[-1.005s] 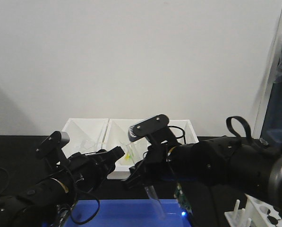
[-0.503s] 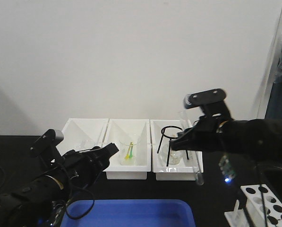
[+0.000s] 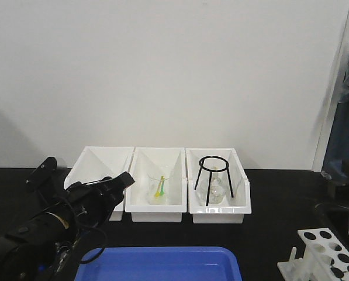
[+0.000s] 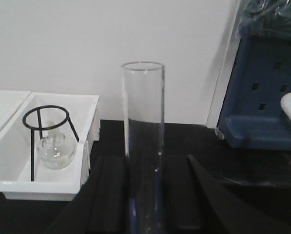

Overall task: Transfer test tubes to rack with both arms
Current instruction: 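Carry the tube upright with the right gripper over the white rack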

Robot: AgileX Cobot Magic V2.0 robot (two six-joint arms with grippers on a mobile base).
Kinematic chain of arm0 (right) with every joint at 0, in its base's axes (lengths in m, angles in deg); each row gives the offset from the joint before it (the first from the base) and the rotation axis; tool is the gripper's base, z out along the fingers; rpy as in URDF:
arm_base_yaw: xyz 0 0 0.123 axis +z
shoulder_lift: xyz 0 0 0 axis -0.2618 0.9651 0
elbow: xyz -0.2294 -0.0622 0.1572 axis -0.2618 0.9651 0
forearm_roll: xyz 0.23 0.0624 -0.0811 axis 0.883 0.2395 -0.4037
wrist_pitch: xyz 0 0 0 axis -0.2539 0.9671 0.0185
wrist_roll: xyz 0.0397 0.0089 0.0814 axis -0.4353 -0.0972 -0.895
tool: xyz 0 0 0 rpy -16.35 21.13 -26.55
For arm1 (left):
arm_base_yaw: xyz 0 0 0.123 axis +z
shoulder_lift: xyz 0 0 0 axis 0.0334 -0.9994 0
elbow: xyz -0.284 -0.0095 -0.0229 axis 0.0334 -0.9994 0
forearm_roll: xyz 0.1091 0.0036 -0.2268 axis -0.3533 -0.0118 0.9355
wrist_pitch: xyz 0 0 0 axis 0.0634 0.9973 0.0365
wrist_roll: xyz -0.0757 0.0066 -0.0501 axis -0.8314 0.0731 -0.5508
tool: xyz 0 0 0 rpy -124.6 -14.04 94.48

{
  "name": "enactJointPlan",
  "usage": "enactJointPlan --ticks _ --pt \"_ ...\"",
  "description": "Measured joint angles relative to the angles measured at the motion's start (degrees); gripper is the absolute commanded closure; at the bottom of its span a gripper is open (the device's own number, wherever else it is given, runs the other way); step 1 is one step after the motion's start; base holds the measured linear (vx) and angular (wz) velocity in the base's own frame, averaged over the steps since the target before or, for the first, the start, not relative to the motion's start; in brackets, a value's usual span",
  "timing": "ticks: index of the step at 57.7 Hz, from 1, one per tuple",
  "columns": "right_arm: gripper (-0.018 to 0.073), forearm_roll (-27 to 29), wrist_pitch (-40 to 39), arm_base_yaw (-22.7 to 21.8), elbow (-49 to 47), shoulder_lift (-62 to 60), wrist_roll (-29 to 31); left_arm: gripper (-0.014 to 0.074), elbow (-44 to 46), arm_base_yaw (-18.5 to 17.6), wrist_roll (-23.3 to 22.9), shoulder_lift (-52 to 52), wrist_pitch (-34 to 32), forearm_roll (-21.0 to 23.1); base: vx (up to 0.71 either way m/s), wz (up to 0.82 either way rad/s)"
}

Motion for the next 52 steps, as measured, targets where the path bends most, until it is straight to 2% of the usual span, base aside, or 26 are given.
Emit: enactJointPlan --ticks 10,21,31,52 --pt "0.0568 0.35 -13.22 0.00 11.01 -1.56 -2.84 0.0185 0.00 0.00 0.00 0.00 0.00 0.00 0.00 0.00" --pt "0.0568 -2.30 -21.48 0.00 15.98 0.08 -6.90 0.0185 0.00 0.00 0.00 0.00 0.00 0.00 0.00 0.00" --pt "0.0568 -6.88 -24.68 0.00 16.10 1.29 -9.69 0.0185 0.00 0.00 0.00 0.00 0.05 0.00 0.00 0.00" --pt "0.0568 -9.07 -29.12 0.00 17.98 2.06 -12.33 0.0185 0.00 0.00 0.00 0.00 0.05 0.00 0.00 0.00"
